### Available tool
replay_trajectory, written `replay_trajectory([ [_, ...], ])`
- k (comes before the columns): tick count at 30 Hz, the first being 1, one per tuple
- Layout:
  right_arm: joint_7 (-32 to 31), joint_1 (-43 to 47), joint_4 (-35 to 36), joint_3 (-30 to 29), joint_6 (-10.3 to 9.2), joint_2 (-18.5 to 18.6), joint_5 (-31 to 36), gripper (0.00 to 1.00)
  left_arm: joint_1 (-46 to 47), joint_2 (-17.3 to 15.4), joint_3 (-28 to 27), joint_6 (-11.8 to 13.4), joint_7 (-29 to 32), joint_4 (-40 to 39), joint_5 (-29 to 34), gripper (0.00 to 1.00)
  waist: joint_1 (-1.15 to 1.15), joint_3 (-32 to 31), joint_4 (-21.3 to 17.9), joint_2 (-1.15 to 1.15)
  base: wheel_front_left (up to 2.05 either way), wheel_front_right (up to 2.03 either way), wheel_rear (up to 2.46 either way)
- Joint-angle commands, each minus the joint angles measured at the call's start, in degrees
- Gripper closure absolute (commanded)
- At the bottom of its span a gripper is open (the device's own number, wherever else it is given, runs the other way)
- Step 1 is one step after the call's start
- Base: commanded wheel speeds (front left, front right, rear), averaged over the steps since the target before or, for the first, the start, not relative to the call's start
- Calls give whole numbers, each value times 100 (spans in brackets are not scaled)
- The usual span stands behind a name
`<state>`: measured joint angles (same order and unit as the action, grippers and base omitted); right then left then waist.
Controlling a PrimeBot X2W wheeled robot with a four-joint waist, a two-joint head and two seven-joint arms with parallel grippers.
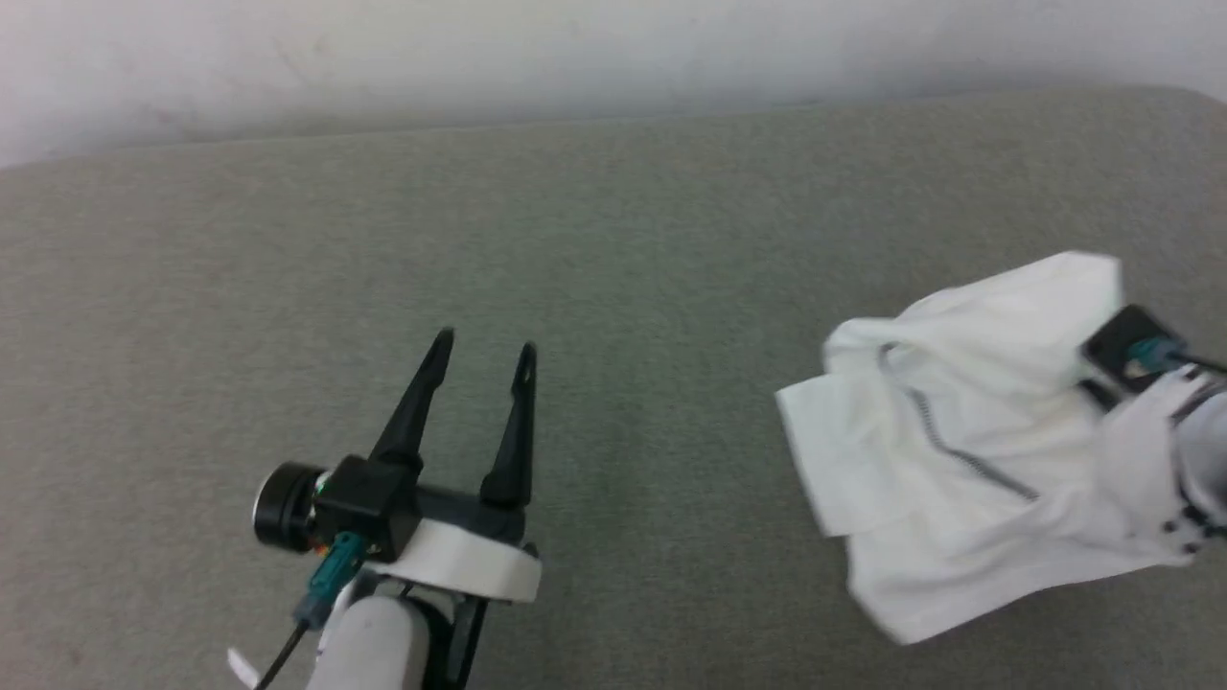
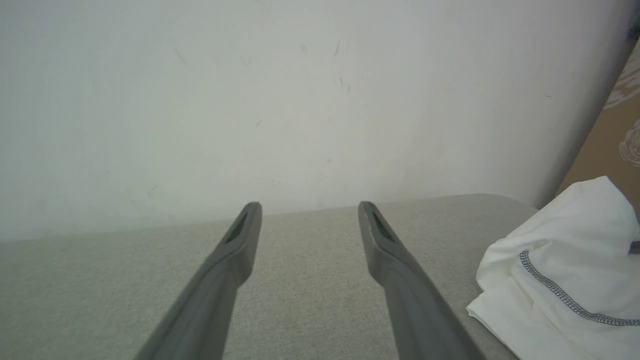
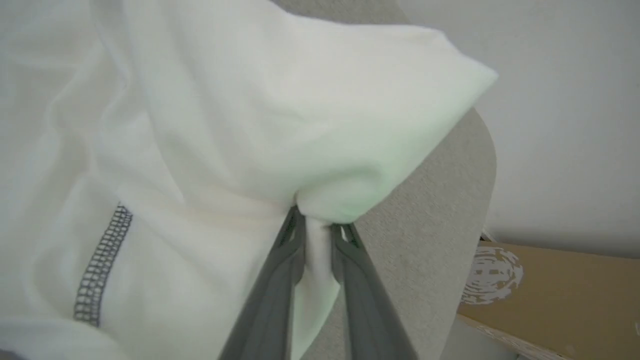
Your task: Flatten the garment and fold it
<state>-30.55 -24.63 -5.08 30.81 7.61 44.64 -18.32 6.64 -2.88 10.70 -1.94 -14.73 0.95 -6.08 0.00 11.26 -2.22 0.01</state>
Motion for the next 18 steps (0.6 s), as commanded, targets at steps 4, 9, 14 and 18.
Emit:
replay_trajectory([
  [4,207,-338,-188,35,-12,723,-90,100,534,1,214,-61,-27,-34,88,0,0,949,-677,-1,0,0,0],
  [9,765,-491,-811,-152,-12,1318,81,100,995,1,355,-147,-27,-168,137,0,0,1486,-698,-1,0,0,0],
  [14,1411,-628,-1702,-751,-12,1298,261,100,1309,1,388,-217,-27,-309,201,0,0,1934,-577,-1,0,0,0],
  [18,1743,-621,-2420,-1216,-12,1226,528,100,1434,1,415,-237,-27,-343,234,0,0,2173,-413,-1,0,0,0],
])
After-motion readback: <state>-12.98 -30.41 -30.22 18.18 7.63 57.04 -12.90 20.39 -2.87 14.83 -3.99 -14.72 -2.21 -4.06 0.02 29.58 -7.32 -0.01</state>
